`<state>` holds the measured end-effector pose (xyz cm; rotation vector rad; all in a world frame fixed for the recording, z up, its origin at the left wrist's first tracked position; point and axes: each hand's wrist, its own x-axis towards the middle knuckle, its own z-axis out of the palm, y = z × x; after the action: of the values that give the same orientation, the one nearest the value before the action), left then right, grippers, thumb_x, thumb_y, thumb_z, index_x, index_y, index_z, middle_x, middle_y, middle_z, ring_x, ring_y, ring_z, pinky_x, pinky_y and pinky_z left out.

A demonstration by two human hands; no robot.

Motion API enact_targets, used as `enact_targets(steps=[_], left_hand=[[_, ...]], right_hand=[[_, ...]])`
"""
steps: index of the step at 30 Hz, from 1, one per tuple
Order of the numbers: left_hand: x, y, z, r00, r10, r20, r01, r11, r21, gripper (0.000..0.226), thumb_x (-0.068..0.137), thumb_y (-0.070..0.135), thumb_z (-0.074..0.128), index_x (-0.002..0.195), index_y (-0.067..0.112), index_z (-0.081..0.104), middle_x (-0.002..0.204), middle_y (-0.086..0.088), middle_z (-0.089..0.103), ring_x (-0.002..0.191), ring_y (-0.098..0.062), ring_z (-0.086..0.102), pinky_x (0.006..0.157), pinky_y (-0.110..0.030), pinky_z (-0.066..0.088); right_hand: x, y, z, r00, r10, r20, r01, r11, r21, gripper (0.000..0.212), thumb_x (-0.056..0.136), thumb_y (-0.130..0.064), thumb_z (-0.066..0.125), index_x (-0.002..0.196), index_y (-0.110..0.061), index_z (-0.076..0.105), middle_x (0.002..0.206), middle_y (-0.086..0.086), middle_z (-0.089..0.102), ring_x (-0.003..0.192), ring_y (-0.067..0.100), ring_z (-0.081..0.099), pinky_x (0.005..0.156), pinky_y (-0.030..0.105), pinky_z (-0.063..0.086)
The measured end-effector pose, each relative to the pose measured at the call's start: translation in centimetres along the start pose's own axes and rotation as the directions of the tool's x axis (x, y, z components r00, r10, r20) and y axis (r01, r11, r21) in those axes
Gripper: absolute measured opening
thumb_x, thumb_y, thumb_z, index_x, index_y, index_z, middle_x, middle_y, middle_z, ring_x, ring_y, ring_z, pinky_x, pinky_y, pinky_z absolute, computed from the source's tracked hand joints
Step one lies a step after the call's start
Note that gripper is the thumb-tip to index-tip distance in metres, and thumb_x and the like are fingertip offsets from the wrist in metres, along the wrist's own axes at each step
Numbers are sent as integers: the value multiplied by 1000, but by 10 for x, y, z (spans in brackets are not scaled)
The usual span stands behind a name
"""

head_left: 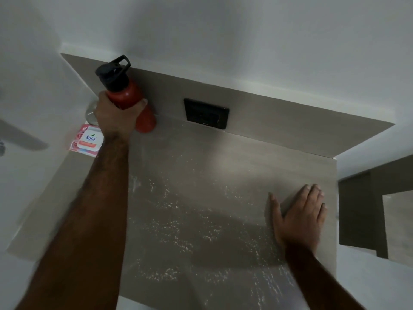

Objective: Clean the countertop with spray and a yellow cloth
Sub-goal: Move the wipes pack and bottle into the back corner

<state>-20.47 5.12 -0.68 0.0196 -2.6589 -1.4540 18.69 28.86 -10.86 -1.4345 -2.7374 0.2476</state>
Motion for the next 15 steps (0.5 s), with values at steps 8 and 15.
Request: enact_targets(steps=[8,15], left_hand=[[-26,-10,3,996,-64,55,58,992,114,87,71,58,80,143,22,48,145,-2,58,130,-22,57,108,-38,46],[-201,-32,32,959,-34,283,-95,898,430,85,94,56,57,156,5,27,162,-19,30,150,-34,28,125,-49,25]], right_hand=[[-1,3,5,1000,0,-17,0,1000,-7,103,97,-77,24,162,2,16,172,25,17,161,39,17,131,55,17],[-3,1,-8,998,38,51,-43,994,97,96,101,-67,40,163,4,19,171,29,18,160,44,18,131,57,15]])
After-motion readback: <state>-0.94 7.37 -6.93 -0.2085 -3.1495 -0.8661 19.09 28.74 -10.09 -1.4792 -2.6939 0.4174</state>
